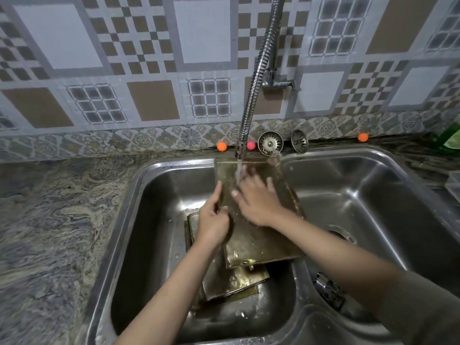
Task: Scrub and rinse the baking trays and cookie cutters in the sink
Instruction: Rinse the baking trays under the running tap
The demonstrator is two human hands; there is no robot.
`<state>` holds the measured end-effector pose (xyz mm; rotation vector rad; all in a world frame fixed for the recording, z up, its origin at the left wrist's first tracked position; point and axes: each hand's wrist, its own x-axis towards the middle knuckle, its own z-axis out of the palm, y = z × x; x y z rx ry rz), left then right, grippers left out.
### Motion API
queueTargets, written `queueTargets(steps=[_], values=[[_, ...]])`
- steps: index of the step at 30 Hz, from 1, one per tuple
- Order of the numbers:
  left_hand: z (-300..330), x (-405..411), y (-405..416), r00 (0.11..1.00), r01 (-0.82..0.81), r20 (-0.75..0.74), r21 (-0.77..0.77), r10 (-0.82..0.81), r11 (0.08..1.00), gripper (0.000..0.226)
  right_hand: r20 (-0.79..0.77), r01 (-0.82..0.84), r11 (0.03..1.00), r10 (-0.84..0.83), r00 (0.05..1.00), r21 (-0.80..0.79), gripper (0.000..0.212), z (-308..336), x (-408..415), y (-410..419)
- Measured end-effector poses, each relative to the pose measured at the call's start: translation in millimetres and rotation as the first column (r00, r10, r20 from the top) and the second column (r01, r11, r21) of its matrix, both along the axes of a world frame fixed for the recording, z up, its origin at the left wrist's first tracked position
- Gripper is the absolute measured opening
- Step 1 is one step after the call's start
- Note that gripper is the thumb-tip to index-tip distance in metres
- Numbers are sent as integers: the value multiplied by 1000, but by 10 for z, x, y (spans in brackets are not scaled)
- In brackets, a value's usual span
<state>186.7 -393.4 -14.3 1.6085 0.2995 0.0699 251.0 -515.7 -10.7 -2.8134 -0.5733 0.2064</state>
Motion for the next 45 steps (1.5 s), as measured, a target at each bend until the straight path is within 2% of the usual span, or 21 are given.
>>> queueTargets(steps=[2, 4, 6, 7, 9, 10, 11, 12, 14, 17, 19, 21, 24, 26, 31, 33, 37, 39, 40, 42, 45], values=[[-8, 46, 128, 996, -89, 3, 20, 89, 996, 63, -39, -220, 974, 222, 974, 43, 59, -56, -294, -26], [-8, 37, 274, 992, -123, -12, 37, 123, 992, 64, -8, -309, 950, 309, 951, -44, 60, -97, -345, -223], [0, -11, 340, 990, -138, -21, 18, 139, 990, 66, 88, -186, 962, 207, 974, -199, 66, -115, -169, -428], [-11, -24, 352, 989, -146, -29, -4, 146, 989, 66, 125, -82, 974, 110, 986, -212, 67, -97, -92, -509], [-16, -23, 361, 987, -152, -52, -31, 150, 988, 66, 120, 67, 997, -61, 991, -49, 63, -103, -1, -601], [-3, -18, 355, 986, -155, -67, -36, 153, 987, 66, 28, 105, 984, -110, 994, 142, 62, -129, 9, -607], [-13, -5, 350, 984, -162, -76, -36, 159, 986, 65, -107, 143, 915, -110, 988, 377, 62, -136, -3, -599], [-27, 5, 345, 984, -156, -88, -21, 154, 987, 65, -219, 197, 791, -81, 972, 579, 59, -145, -31, -586], [-30, -10, 314, 986, -123, -114, -5, 121, 992, 64, -297, 283, 603, -80, 952, 746, 53, -106, -117, -557], [-55, -23, 288, 992, -63, -103, 92, 72, 994, 59, -268, 293, 467, -121, 956, 835, 49, 35, -192, -519], [-70, -14, 268, 992, 31, -129, 226, -2, 974, 55, -216, 255, 441, -139, 967, 861, 46, 131, -253, -464], [11, -27, 201, 987, 130, -128, 277, -98, 952, 52, -169, 214, 433, -141, 975, 875, 46, 184, -318, -373], [255, -66, 45, 951, 279, 87, 172, -297, 945, 51, -124, 153, 479, -91, 988, 864, 53, 161, -392, -247], [368, -63, -38, 928, 341, 146, 43, -344, 939, 51, -164, 162, 493, -39, 986, 855, 60, 126, -438, -173], [455, -78, -85, 957, 273, 146, -170, -250, 947, 50, -423, 375, 295, 116, 899, 879, 55, 141, -498, -92], [433, -89, -67, 973, 222, 113, -218, -201, 950, 60, -439, 390, 298, 121, 890, 871, 50, 145, -488, -85], [347, -86, -13, 994, 20, 105, -134, -6, 991, 48, -390, 324, 326, 160, 907, 888, 46, 163, -474, -20], [329, -89, 15, 991, -47, 115, -158, 66, 986, 55, -357, 284, 373, 143, 923, 884, 45, 162, -469, 24], [334, -90, 33, 989, -72, 114, -204, 97, 976, 59, -316, 243, 435, 103, 943, 867, 44, 147, -471, 35], [356, -94, 68, 985, -113, 95, -271, 144, 956, 62, -171, 122, 628, 17, 985, 768, 45, 54, -464, 20], [337, -90, 94, 983, -161, 28, -343, 181, 925, 60, -32, 24, 869, -9, 999, 495, 50, -41, -363, -86]])
